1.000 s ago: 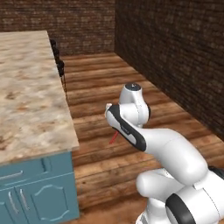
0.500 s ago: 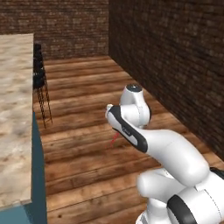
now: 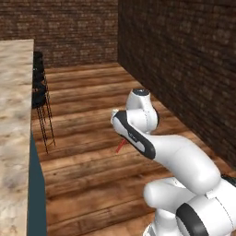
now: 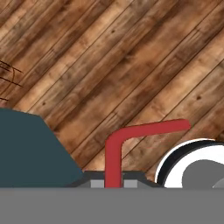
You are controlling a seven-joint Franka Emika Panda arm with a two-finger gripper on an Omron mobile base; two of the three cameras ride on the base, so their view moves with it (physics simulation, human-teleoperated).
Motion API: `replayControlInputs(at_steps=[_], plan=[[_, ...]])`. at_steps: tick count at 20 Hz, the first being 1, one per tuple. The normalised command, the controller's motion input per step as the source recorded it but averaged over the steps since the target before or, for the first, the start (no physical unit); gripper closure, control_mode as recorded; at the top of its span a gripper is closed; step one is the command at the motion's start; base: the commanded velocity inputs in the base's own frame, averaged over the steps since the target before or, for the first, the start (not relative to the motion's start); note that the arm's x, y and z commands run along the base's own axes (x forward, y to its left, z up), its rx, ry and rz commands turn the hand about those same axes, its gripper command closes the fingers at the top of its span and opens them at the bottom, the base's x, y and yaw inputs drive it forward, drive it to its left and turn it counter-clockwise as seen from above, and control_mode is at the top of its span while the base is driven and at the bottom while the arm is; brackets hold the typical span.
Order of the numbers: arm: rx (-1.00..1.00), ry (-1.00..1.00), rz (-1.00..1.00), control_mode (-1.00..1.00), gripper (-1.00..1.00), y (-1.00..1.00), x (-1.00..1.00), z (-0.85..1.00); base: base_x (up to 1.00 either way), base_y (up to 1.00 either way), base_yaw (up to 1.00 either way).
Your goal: Take a straw from the drawer in front and place it inside the glass cup on the dining counter.
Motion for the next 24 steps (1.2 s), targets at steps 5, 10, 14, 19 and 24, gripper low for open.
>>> replayControlInputs(at_steps=[5,10,14,19,24], plan=[[0.00,0.00,0.00,1.00,1.00,0.00,0.00,0.00,1.00,-0.08,0.00],[0.00,0.00,0.00,1.00,1.00,0.00,0.00,0.00,1.00,-0.18,0.00],[0.00,0.00,0.00,1.00,1.00,0.00,0.00,0.00,1.00,-0.35,0.00],[0.00,0.00,0.00,1.00,1.00,0.00,0.00,0.00,1.00,-0.49,0.04],[0.00,0.00,0.00,1.00,1.00,0.00,0.00,0.00,1.00,-0.44,0.08]])
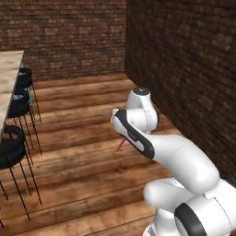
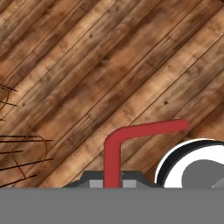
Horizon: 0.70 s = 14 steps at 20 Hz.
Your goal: Take a straw from the drawer in front and place it inside the glass cup on the dining counter.
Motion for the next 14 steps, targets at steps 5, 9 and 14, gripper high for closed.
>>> replayControlInputs(at_steps=[5,9,14], plan=[[0.00,0.00,0.00,1.00,1.00,0.00,0.00,0.00,1.00,-0.39,0.09],[0.00,0.00,0.00,1.00,1.00,0.00,0.00,0.00,1.00,-0.34,0.12],[0.00,0.00,0.00,1.00,1.00,0.00,0.00,0.00,1.00,-0.32,0.13]])
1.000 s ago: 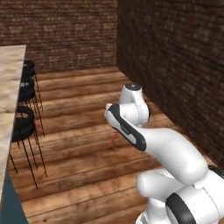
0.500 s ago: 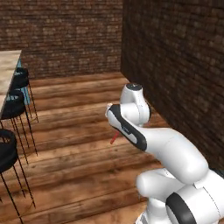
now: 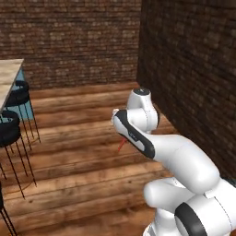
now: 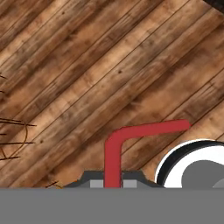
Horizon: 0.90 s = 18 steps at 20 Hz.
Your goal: Take a straw from the drawer in front and place it inside the glass cup on the dining counter.
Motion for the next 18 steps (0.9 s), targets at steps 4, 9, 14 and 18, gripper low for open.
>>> replayControlInputs(at_steps=[4,9,14,18], plan=[[0.00,0.00,0.00,1.00,1.00,0.00,0.00,0.00,1.00,-0.31,0.14],[0.00,0.00,0.00,1.00,1.00,0.00,0.00,0.00,1.00,-0.31,0.14],[0.00,0.00,0.00,1.00,1.00,0.00,0.00,0.00,1.00,-0.29,0.12],[0.00,0.00,0.00,1.00,1.00,0.00,0.00,0.00,1.00,-0.30,0.11]])
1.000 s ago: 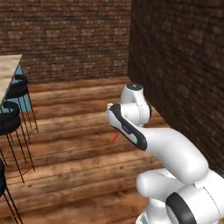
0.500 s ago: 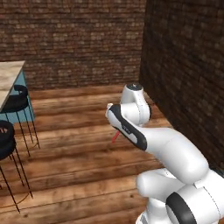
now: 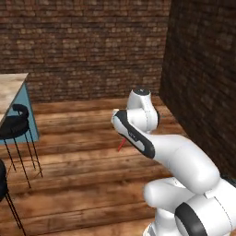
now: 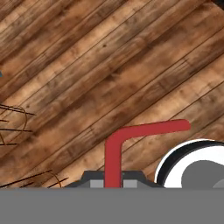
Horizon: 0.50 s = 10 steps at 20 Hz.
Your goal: Take a straw from the drawer in front and place it inside the glass cup on the dining counter.
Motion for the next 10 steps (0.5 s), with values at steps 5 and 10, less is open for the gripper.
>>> replayControlInputs(at_steps=[5,10], plan=[[0.00,0.00,0.00,1.00,1.00,0.00,0.00,0.00,1.00,-0.27,0.10],[0.00,0.00,0.00,1.00,1.00,0.00,0.00,0.00,1.00,-0.28,0.10]])
